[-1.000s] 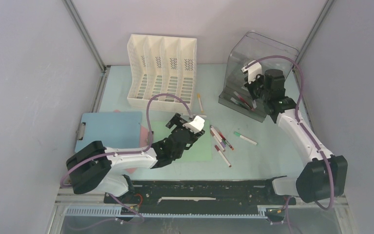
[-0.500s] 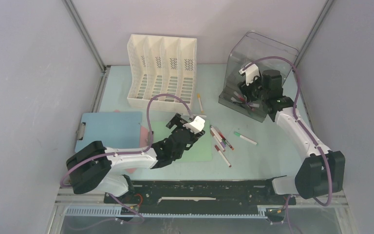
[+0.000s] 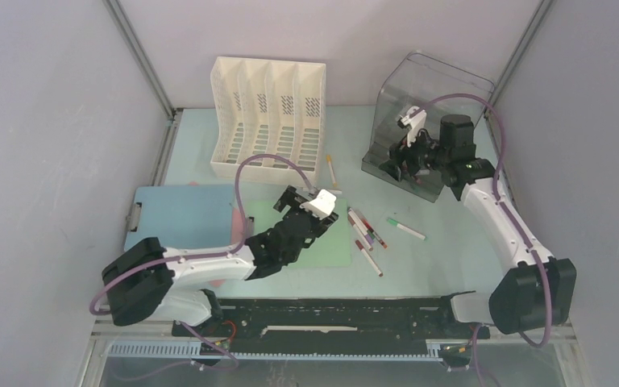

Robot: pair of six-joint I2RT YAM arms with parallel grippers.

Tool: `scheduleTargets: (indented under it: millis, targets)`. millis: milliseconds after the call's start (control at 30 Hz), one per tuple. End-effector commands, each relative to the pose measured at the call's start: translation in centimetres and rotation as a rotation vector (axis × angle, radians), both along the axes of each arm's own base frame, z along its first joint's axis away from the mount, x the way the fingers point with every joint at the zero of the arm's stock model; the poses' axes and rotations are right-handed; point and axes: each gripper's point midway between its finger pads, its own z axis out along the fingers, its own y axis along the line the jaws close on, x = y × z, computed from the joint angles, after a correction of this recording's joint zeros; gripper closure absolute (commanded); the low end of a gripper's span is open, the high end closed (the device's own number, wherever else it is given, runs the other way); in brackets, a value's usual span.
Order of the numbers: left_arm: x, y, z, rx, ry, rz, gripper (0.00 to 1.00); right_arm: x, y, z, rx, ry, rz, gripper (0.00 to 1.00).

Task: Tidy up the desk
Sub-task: Place the stationery in the drawer.

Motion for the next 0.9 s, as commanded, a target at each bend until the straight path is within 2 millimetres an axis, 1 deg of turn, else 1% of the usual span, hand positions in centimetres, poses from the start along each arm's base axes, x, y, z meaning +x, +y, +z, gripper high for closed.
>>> scheduleTargets:
  millis: [0, 133, 267, 367, 400, 467, 533, 600, 700, 867]
  targets:
    - [-1.1, -2.1, 4.4, -0.236, -0.010, -0.089, 0.00, -2.7, 1.7, 4.4, 0.120, -0.026, 0.112, 0.29]
    - [-2.7, -3.4, 5.5, -0.386, 0.045, -0.180, 0.00, -4.5, 2.2, 4.7, 0.149, 0.013, 0.154, 0.29]
    - [-4.3, -4.3, 7.0, -0.536, 0.091, -0.262, 0.00, -7.4, 2.9, 3.6, 0.131, 0.101, 0.200, 0.29]
    - [-5.6, -5.1, 8.1, -0.654, 0.128, -0.331, 0.00, -8.8, 3.0, 2.7, 0.114, 0.144, 0.222, 0.29]
    - [-5.9, -5.3, 8.4, -0.698, 0.139, -0.342, 0.00, -8.8, 2.8, 2.4, 0.109, 0.140, 0.218, 0.29]
    - [-5.7, -4.9, 8.6, -0.806, 0.168, -0.291, 0.00, -8.2, 2.0, 2.0, 0.076, 0.111, 0.176, 0.29]
    - [-5.4, -4.3, 8.2, -0.915, 0.208, -0.212, 0.00, -7.4, 1.1, 1.5, 0.034, 0.092, 0.130, 0.29]
    - [-5.5, -4.3, 7.9, -0.978, 0.238, -0.208, 0.00, -6.9, 0.5, 0.9, 0.017, 0.103, 0.106, 0.30]
    - [-6.2, -5.4, 8.2, -1.035, 0.285, -0.255, 0.00, -6.5, 0.2, 0.0, 0.006, 0.130, 0.089, 0.31]
    - [-6.7, -7.2, 8.2, -1.073, 0.356, -0.305, 0.00, -5.9, -0.2, -1.2, -0.033, 0.150, 0.066, 0.32]
